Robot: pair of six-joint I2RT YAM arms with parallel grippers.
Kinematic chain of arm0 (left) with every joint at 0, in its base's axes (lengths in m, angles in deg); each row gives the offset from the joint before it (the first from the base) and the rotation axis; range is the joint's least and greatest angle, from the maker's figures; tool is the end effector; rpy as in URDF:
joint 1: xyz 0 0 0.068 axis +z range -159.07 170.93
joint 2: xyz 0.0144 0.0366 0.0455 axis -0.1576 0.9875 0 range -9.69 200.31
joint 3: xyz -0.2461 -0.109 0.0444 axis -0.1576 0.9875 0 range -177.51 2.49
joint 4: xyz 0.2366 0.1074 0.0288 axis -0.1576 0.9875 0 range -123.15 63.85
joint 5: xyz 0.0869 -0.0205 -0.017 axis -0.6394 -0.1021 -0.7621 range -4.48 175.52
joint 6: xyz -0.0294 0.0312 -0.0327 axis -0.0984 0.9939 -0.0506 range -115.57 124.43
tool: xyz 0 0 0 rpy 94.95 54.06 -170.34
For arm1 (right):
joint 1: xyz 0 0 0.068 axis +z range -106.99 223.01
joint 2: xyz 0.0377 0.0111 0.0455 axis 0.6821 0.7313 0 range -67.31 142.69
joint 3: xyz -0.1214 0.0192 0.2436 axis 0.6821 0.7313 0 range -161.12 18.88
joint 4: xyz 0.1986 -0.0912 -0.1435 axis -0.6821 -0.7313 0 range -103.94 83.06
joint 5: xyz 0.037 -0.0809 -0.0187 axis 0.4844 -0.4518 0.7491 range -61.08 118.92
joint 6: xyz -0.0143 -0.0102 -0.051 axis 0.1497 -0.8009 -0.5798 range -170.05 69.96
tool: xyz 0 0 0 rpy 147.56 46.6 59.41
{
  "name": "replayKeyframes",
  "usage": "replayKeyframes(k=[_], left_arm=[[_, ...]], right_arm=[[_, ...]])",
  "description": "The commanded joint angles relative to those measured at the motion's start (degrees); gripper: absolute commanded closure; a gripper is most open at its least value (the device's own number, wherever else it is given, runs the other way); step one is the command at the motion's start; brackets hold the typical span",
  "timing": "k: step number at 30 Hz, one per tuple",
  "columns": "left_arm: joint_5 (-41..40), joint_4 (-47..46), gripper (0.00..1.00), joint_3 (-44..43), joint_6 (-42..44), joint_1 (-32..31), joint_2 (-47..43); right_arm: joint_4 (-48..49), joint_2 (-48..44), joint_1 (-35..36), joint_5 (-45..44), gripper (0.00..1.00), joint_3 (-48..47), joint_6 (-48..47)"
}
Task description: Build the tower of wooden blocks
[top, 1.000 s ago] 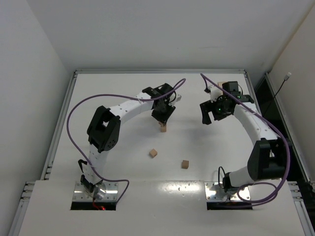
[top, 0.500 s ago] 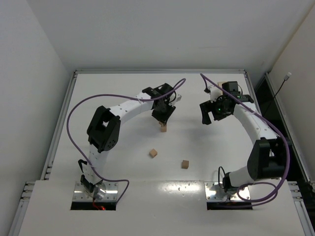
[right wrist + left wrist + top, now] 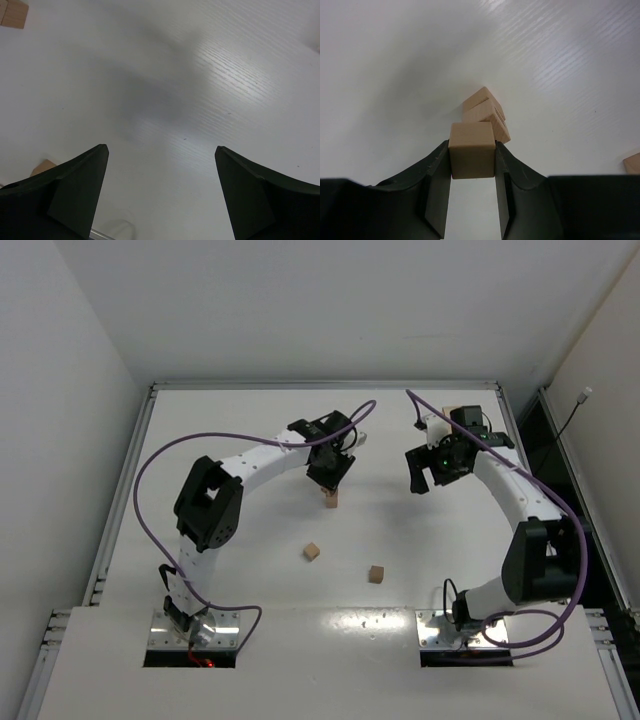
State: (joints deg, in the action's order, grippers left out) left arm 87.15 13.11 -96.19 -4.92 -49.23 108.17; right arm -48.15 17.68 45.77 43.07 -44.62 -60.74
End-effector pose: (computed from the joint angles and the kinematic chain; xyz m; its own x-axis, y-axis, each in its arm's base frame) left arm 0.3354 -0.2846 0.2235 -0.7921 0.4559 -0.4059 0.5321 0.8415 -0.0931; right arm 0.2958 0.0229 0.2461 -0.8427 -0.2208 -0.4910 -0.3207 0.9385 0.1283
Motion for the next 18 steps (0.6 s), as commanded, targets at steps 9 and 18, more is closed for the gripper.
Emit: replayKeyframes(k=[9, 18], left_arm=[[-0.7, -1.1, 1.0, 0.7, -0.5, -0.8, -4.0], [-0.7, -1.1, 1.0, 0.7, -1.0, -1.3, -5.1]], right_arm=[[1.0, 0.2, 0.3, 1.2, 0.15, -1.4, -0.5], [1.0, 0.2, 0.3, 1.2, 0.15, -1.4, -0.5]])
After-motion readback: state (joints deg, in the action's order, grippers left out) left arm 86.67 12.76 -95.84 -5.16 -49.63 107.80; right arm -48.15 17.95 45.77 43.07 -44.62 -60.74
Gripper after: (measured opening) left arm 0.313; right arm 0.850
